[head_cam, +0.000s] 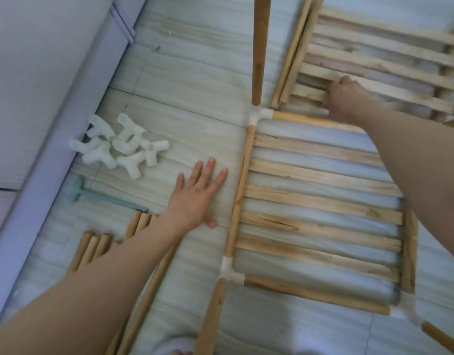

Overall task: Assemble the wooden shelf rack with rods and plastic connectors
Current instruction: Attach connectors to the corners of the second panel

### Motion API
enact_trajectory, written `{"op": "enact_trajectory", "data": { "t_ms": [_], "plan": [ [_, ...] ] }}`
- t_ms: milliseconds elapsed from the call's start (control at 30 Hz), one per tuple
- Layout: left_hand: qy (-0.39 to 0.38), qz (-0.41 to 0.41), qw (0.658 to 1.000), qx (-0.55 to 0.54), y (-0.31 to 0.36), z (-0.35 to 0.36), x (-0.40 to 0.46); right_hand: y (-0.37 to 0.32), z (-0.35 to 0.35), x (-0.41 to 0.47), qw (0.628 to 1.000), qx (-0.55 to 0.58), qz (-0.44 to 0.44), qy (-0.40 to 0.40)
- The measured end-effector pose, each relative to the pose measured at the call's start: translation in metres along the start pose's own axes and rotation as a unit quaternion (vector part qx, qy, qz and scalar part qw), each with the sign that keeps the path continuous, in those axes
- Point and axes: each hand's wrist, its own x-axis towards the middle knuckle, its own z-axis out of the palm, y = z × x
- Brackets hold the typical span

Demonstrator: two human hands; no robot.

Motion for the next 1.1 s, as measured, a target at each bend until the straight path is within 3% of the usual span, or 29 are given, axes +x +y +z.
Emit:
{"op": "enact_trajectory", "data": {
  "t_ms": [267, 400, 567, 767, 833, 900, 967, 1033, 1067, 1100],
  "plan": [
    [0.002, -0.007, 1.0, 0.0, 0.002, -0.002, -0.003, 0.008, -0.074, -0.004, 0.984, 0.013, -0.005, 0.177],
    [-0.018, -0.011, 1.0, -0.007, 0.004, -0.006, -0.006, 0.002, -0.104, -0.019, 0.98, 0.003, -0.009, 0.197],
    [-0.039, 0.007, 0.992, -0.119, 0.003, -0.043, -0.011, 0.0, -0.152, -0.057, 0.967, -0.036, -0.036, 0.248],
    [0.146, 0.016, 0.948, -0.282, 0.014, -0.108, -0.064, -0.022, -0.221, -0.136, 0.941, -0.072, -0.085, 0.318],
    [0.242, 0.017, 0.899, -0.364, 0.022, -0.133, -0.093, -0.036, -0.246, -0.174, 0.933, -0.087, -0.094, 0.338],
    [0.303, 0.024, 0.797, -0.521, 0.029, -0.16, -0.129, -0.053, -0.265, -0.218, 0.925, -0.099, -0.103, 0.353],
    [0.256, 0.05, 0.653, -0.711, 0.036, -0.19, -0.176, -0.071, -0.274, -0.27, 0.913, -0.112, -0.126, 0.372],
    [0.179, 0.111, 0.519, -0.829, 0.039, -0.218, -0.222, -0.085, -0.272, -0.325, 0.889, -0.142, -0.155, 0.407],
    [0.148, 0.134, 0.478, -0.855, 0.04, -0.23, -0.244, -0.09, -0.269, -0.35, 0.875, -0.159, -0.167, 0.426],
    [0.132, 0.148, 0.463, -0.864, 0.043, -0.238, -0.263, -0.094, -0.267, -0.371, 0.865, -0.178, -0.179, 0.433]
  ]
}}
